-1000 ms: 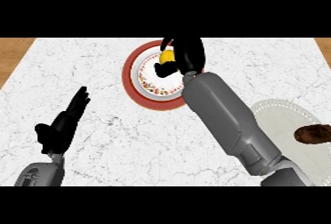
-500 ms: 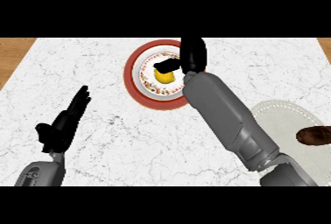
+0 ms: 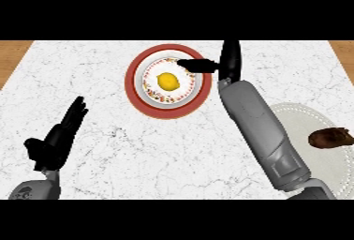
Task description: Pick the lemon from the placemat and place it in the plate
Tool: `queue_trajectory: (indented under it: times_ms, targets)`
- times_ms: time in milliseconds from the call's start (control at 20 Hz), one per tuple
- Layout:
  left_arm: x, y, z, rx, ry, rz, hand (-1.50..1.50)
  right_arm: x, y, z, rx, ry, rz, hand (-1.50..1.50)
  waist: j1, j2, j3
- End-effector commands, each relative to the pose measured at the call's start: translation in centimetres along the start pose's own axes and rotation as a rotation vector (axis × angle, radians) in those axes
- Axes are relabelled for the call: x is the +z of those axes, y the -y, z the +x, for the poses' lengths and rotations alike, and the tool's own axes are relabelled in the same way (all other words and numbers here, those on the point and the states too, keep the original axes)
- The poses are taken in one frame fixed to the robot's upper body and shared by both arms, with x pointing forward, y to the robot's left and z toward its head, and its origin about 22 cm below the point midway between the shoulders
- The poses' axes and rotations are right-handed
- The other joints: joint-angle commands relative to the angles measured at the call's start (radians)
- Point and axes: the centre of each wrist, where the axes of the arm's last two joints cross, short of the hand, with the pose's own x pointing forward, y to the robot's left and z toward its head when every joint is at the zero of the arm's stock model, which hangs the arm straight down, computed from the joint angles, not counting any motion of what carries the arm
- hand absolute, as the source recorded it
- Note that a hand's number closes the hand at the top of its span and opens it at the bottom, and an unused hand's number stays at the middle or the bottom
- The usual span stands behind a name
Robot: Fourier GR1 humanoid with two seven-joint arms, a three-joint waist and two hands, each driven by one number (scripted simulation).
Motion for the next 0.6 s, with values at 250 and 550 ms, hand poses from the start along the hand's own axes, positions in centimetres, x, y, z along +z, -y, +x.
queue_trajectory:
  times_ms: [250,550]
  targets:
    - [-0.6,0.1,-0.3,0.013,-0.033,0.034,0.00,-0.1,8.8,-7.4,-0.086,0.062,0.056,-1.50,-0.028,-0.008,-0.001]
    - [0.7,1.1,-0.7,-0.008,-0.012,0.020,0.00,0.1,12.6,-10.6,-0.075,0.086,0.127,-1.50,-0.023,-0.008,-0.001]
